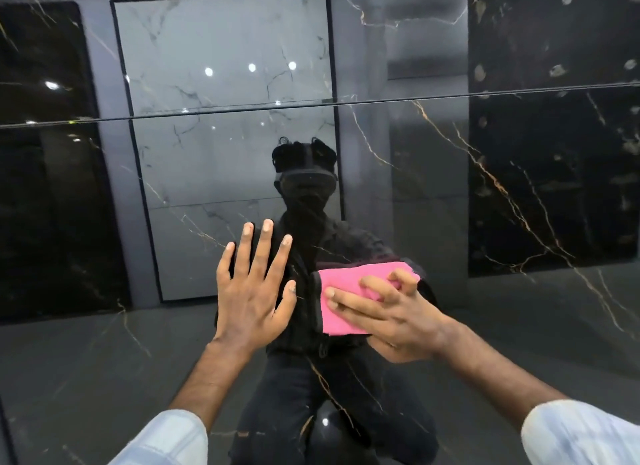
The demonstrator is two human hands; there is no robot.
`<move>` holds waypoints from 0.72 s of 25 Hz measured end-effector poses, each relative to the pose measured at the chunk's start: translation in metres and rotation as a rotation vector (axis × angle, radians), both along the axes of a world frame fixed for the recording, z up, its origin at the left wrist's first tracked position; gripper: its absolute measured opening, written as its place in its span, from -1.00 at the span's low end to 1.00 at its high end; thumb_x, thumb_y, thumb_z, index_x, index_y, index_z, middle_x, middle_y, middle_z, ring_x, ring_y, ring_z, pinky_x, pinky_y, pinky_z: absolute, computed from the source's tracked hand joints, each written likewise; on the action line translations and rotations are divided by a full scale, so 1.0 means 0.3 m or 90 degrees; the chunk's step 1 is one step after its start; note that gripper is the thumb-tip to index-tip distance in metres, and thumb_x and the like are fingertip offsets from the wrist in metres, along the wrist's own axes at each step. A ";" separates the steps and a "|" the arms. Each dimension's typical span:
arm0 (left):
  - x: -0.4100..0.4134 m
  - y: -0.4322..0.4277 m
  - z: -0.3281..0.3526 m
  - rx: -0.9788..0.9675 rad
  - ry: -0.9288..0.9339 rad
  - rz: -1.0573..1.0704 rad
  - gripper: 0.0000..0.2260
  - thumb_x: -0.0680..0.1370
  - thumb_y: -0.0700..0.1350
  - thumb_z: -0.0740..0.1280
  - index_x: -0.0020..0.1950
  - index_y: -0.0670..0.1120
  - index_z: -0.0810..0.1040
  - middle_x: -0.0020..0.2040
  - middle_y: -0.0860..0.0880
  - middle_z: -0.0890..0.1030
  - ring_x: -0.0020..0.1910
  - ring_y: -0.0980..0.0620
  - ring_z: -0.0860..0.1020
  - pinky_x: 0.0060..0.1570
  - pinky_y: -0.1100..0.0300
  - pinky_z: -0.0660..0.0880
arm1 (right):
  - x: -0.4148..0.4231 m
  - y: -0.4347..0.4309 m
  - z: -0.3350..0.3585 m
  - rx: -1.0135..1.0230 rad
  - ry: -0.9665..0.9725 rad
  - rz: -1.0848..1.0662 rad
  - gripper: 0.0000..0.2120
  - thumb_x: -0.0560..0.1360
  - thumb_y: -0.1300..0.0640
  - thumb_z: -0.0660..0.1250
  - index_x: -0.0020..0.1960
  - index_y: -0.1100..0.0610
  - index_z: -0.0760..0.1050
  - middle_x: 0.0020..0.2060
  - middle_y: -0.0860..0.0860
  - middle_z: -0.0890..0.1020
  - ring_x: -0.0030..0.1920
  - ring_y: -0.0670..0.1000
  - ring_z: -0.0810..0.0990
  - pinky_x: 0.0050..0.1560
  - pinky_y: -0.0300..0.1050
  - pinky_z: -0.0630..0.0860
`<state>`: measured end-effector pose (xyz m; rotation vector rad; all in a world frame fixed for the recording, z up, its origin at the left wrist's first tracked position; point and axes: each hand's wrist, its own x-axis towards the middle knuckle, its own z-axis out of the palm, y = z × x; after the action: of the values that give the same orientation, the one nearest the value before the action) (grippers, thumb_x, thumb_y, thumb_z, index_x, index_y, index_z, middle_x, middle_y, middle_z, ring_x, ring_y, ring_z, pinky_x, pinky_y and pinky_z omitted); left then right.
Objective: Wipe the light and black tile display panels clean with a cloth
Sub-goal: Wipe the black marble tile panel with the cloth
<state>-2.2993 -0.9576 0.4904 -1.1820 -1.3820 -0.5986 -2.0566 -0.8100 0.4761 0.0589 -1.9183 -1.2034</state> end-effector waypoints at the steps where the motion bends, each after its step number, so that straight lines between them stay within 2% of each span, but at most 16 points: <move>1: -0.002 0.001 -0.003 0.001 0.004 -0.004 -0.38 0.62 0.08 0.17 0.67 -0.07 0.22 0.69 -0.19 0.14 0.67 -0.24 0.08 0.57 -0.24 0.08 | 0.022 0.020 0.056 0.005 -0.023 0.012 -0.32 0.41 0.06 0.28 0.54 -0.01 0.41 0.57 -0.12 0.34 0.29 0.07 0.44 0.16 0.15 0.25; 2: -0.002 0.001 -0.003 0.001 0.008 -0.005 -0.37 0.61 0.07 0.17 0.67 -0.07 0.21 0.69 -0.19 0.14 0.67 -0.24 0.08 0.57 -0.25 0.08 | 0.046 0.041 0.129 -0.002 0.002 0.013 -0.33 0.39 0.04 0.31 0.51 -0.03 0.44 0.56 -0.11 0.37 0.28 0.09 0.46 0.12 0.17 0.26; 3: 0.000 0.002 -0.004 0.001 0.008 -0.006 -0.37 0.61 0.07 0.17 0.67 -0.07 0.20 0.69 -0.19 0.14 0.67 -0.25 0.08 0.57 -0.25 0.08 | 0.063 0.055 0.208 -0.042 0.082 0.007 -0.33 0.36 0.03 0.35 0.49 -0.04 0.47 0.54 -0.10 0.40 0.27 0.13 0.48 0.10 0.17 0.26; 6: 0.011 0.006 -0.002 0.006 -0.002 -0.002 -0.37 0.61 0.07 0.16 0.67 -0.07 0.20 0.69 -0.19 0.14 0.67 -0.25 0.08 0.58 -0.26 0.08 | 0.031 0.012 0.361 -0.325 0.517 -0.005 -0.33 0.34 0.03 0.38 0.46 -0.04 0.48 0.52 -0.14 0.42 0.27 0.15 0.43 0.12 0.13 0.22; 7: 0.009 0.007 -0.003 0.006 -0.001 -0.001 -0.37 0.61 0.07 0.16 0.67 -0.08 0.21 0.69 -0.19 0.14 0.67 -0.25 0.09 0.58 -0.25 0.08 | -0.010 -0.022 0.354 -0.387 0.577 0.002 -0.31 0.34 0.02 0.34 0.49 -0.02 0.45 0.53 -0.13 0.40 0.27 0.15 0.39 0.13 0.12 0.22; 8: 0.007 0.006 -0.004 0.005 0.001 -0.002 -0.38 0.61 0.07 0.16 0.67 -0.08 0.22 0.69 -0.19 0.15 0.67 -0.25 0.09 0.58 -0.25 0.07 | -0.051 -0.051 0.323 -0.387 0.555 0.005 -0.27 0.33 0.02 0.33 0.51 0.01 0.42 0.53 -0.11 0.39 0.28 0.16 0.36 0.13 0.13 0.23; 9: 0.004 0.003 -0.003 0.006 0.005 -0.004 -0.38 0.61 0.07 0.17 0.67 -0.09 0.23 0.68 -0.19 0.15 0.67 -0.25 0.09 0.58 -0.25 0.07 | -0.085 -0.067 0.269 -0.315 0.455 0.010 -0.24 0.32 0.03 0.33 0.54 0.04 0.39 0.54 -0.07 0.39 0.30 0.17 0.35 0.13 0.14 0.23; 11: -0.003 -0.004 -0.001 0.009 0.011 -0.003 -0.37 0.61 0.07 0.17 0.66 -0.10 0.24 0.69 -0.19 0.15 0.67 -0.25 0.10 0.58 -0.24 0.07 | -0.099 -0.061 0.168 -0.089 0.171 0.025 -0.25 0.36 0.05 0.34 0.56 0.04 0.38 0.56 -0.05 0.37 0.32 0.15 0.37 0.13 0.17 0.24; 12: -0.004 -0.003 -0.002 0.008 0.011 -0.003 -0.38 0.61 0.07 0.17 0.66 -0.10 0.24 0.69 -0.19 0.14 0.67 -0.26 0.11 0.58 -0.24 0.07 | -0.071 -0.039 0.175 -0.011 0.048 0.026 -0.29 0.40 0.04 0.32 0.56 0.02 0.38 0.57 -0.06 0.36 0.32 0.12 0.39 0.15 0.17 0.25; 13: -0.002 -0.001 -0.005 0.005 0.009 -0.005 -0.38 0.61 0.07 0.17 0.66 -0.10 0.24 0.69 -0.19 0.14 0.67 -0.26 0.11 0.58 -0.24 0.07 | -0.036 -0.009 0.219 0.038 -0.022 0.022 -0.33 0.43 0.03 0.29 0.56 0.01 0.39 0.57 -0.07 0.35 0.32 0.10 0.40 0.17 0.16 0.25; 14: 0.001 0.001 -0.005 0.006 0.008 -0.007 -0.38 0.61 0.07 0.17 0.66 -0.10 0.24 0.69 -0.19 0.15 0.67 -0.25 0.11 0.58 -0.24 0.07 | -0.009 0.020 0.287 0.061 -0.029 0.014 -0.34 0.44 0.01 0.28 0.55 -0.01 0.41 0.56 -0.07 0.37 0.31 0.10 0.42 0.16 0.17 0.26; 15: 0.004 0.005 -0.005 0.009 0.006 -0.007 -0.38 0.61 0.07 0.17 0.66 -0.09 0.24 0.69 -0.19 0.15 0.67 -0.25 0.10 0.58 -0.24 0.07 | 0.010 0.041 0.366 0.036 0.031 0.002 -0.33 0.41 -0.01 0.31 0.53 -0.02 0.42 0.55 -0.08 0.39 0.29 0.12 0.43 0.14 0.18 0.26; 18: 0.005 0.010 -0.008 0.011 -0.004 -0.004 -0.38 0.62 0.07 0.17 0.66 -0.08 0.23 0.69 -0.18 0.15 0.67 -0.24 0.10 0.59 -0.24 0.08 | -0.015 0.007 0.521 -0.243 0.445 -0.003 -0.30 0.35 -0.02 0.37 0.50 -0.04 0.45 0.51 -0.12 0.43 0.25 0.12 0.42 0.10 0.17 0.26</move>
<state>-2.2978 -0.9547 0.4879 -1.1726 -1.3759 -0.6184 -2.0610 -0.8078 0.6323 -0.5039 -1.4780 -0.7030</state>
